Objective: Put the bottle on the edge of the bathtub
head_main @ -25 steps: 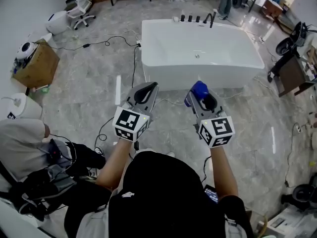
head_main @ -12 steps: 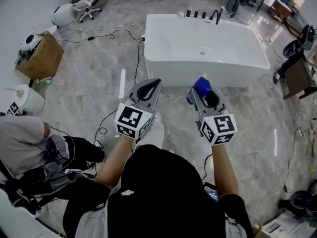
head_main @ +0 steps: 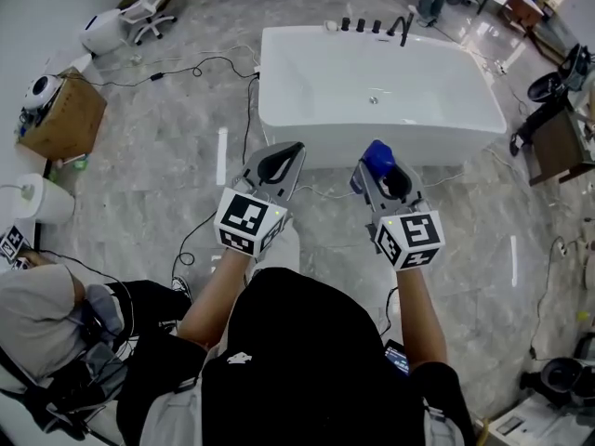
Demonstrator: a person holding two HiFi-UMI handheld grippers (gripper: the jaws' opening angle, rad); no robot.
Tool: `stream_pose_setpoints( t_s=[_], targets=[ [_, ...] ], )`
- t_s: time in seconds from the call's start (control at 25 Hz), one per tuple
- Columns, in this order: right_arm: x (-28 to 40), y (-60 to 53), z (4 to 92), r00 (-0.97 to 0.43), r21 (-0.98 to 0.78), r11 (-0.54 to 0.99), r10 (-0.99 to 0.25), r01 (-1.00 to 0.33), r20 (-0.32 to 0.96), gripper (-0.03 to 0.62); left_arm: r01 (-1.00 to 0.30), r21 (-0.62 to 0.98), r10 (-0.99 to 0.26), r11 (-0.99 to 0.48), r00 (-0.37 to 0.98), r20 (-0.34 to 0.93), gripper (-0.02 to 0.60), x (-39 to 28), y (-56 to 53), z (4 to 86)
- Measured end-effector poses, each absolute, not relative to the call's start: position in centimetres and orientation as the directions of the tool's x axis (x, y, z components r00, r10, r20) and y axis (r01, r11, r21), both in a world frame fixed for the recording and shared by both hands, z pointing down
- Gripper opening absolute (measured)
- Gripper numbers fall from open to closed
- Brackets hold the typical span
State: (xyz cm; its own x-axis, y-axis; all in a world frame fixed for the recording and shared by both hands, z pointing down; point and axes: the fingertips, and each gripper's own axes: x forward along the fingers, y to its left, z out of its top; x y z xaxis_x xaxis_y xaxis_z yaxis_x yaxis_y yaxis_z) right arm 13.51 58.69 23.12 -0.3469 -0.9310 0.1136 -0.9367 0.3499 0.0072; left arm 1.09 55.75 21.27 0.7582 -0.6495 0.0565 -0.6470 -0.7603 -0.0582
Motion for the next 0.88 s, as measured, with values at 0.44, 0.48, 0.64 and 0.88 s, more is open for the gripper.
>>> stream_pose_setpoints(
  t_s=[0.44,0.48,0.64,0.88],
  targets=[
    [13.6,40.6,24.2,-0.354,-0.030,0.354,-0.921,-0.935,0.161,0.160,-0.648,-0.037,-0.648,-0.761,0.757,0.084,0.011,1.5,37.4,21.5],
    [13.5,38.8,24.1,-0.355,-0.032,0.354,-0.921,-0.935,0.163,0.160,-0.648,-0.036,-0.648,-0.761,0.757,0.087,0.011,1.3,35.7,21.4],
    [12.4,32.0,23.5,-0.355,-0.030,0.355,-0.920,-0.934,0.165,0.160,-0.649,-0.028,-0.648,-0.761,0.756,0.090,0.011,0.2,28.9,21.0],
    [10.4,23.8,23.6,-0.361,-0.022,0.363,-0.916,-0.932,0.174,0.160,-0.658,0.015,-0.654,-0.753,0.751,0.087,0.011,-2.0,20.7,21.6]
  ],
)
